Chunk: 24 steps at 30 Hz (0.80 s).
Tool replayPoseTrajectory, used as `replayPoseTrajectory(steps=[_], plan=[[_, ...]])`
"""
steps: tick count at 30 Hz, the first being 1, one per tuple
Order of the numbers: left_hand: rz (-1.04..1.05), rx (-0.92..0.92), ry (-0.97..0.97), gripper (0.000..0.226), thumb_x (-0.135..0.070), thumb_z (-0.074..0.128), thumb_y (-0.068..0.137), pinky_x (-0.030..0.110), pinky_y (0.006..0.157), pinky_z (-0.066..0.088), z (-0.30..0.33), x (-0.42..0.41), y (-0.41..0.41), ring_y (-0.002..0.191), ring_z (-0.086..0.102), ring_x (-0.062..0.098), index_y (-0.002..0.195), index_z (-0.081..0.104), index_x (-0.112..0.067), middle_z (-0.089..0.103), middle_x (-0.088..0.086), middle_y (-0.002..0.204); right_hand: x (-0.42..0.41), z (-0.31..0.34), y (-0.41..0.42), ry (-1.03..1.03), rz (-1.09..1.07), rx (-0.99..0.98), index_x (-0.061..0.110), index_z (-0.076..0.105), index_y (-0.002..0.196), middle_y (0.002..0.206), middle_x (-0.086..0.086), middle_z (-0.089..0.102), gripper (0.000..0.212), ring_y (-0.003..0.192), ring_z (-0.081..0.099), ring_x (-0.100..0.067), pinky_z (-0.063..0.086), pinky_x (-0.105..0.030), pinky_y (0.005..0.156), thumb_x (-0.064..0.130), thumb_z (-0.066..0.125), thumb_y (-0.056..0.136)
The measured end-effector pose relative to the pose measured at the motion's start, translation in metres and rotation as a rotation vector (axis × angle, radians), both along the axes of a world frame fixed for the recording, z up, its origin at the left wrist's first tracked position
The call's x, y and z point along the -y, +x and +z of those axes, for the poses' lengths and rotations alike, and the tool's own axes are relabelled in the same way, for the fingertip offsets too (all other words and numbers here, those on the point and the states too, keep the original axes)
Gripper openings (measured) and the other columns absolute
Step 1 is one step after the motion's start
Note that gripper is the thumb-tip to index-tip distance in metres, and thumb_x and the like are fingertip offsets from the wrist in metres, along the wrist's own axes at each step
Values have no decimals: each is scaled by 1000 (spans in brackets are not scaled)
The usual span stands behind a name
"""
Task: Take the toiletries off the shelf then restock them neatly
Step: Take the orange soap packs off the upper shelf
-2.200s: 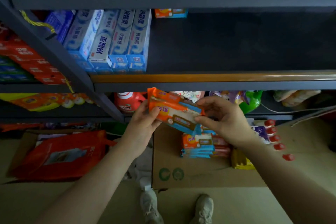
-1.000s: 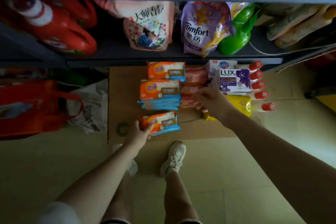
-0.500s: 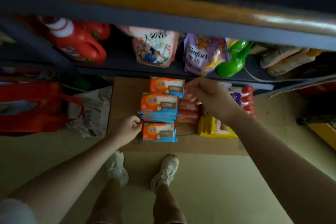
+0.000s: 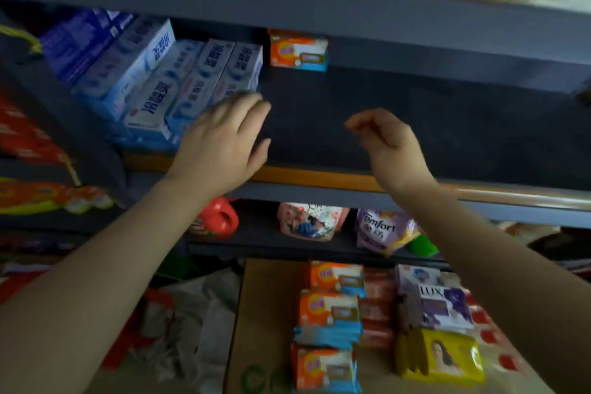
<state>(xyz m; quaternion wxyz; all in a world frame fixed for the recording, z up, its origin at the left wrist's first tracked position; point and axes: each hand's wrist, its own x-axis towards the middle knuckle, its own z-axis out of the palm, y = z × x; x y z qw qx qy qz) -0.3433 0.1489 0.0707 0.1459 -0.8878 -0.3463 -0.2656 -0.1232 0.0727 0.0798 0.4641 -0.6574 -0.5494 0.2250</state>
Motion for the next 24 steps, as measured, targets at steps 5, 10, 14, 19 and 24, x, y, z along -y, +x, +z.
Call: replayPoseTrajectory(steps=[5,10,14,19,24], plan=[[56,-26,-5,53,-43,38,89,43,72,49,-25,-51,-2,93,58,39,107,59,2,59,20,108,-77,-19,4,-99,11,338,14,59,111,108,0,51,25,93,50,-8,36,-4,65,5,44,93],[70,68,118,42,-42,45,85,34,61,43,-42,-60,2,81,57,32,90,63,-5,59,14,91,-156,-53,5,-241,-66,609,7,28,140,149,-14,21,51,131,29,-32,30,-35,104,12,46,92],[43,147,179,34,-36,46,83,31,60,40,-49,-63,1,78,57,28,85,64,-7,61,10,88,-201,-54,17,-199,-141,753,13,-1,149,157,-3,-10,74,142,4,-30,22,-42,111,8,45,91],[39,162,171,32,-33,47,82,33,61,43,-51,-66,3,78,59,28,84,65,-7,62,10,89,-231,-47,28,-154,-226,934,13,11,148,151,-11,20,70,134,22,-34,29,-45,105,21,52,92],[48,139,171,29,-31,46,81,32,63,39,-51,-67,2,79,59,27,84,66,-9,63,9,89,-239,-49,18,-108,-395,1026,11,38,132,141,-16,32,41,125,33,-35,35,-44,94,18,48,93]])
